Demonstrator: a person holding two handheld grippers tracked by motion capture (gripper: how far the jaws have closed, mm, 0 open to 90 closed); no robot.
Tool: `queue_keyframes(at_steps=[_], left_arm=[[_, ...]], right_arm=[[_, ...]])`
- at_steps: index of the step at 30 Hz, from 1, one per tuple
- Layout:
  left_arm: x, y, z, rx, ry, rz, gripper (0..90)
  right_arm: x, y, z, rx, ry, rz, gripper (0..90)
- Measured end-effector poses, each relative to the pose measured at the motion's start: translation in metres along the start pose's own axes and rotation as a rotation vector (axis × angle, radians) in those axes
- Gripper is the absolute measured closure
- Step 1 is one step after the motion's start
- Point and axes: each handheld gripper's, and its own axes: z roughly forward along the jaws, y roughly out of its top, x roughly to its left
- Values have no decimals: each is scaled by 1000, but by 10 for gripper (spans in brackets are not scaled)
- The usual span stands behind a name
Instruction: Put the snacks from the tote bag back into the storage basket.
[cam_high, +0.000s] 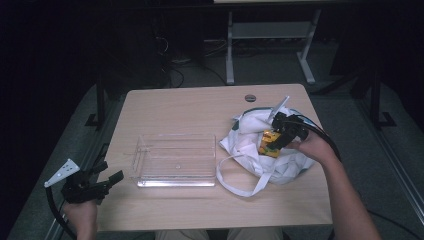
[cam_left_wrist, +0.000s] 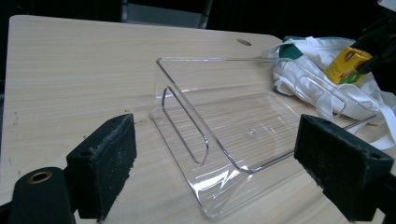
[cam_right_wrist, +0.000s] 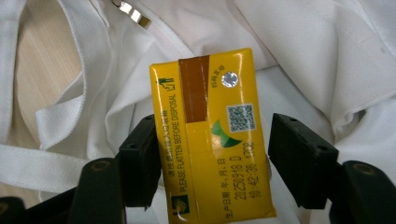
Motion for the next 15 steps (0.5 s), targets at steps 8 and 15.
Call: queue_keyframes(at_steps=[8,15], left_arm=[[0,0,-1,-2,-1,-5,126],[1,0,-1,-7,-2,-9,126]], right_arm=[[2,4,3,15,-5,-27,428],[3,4,4,16,-9,-42,454]])
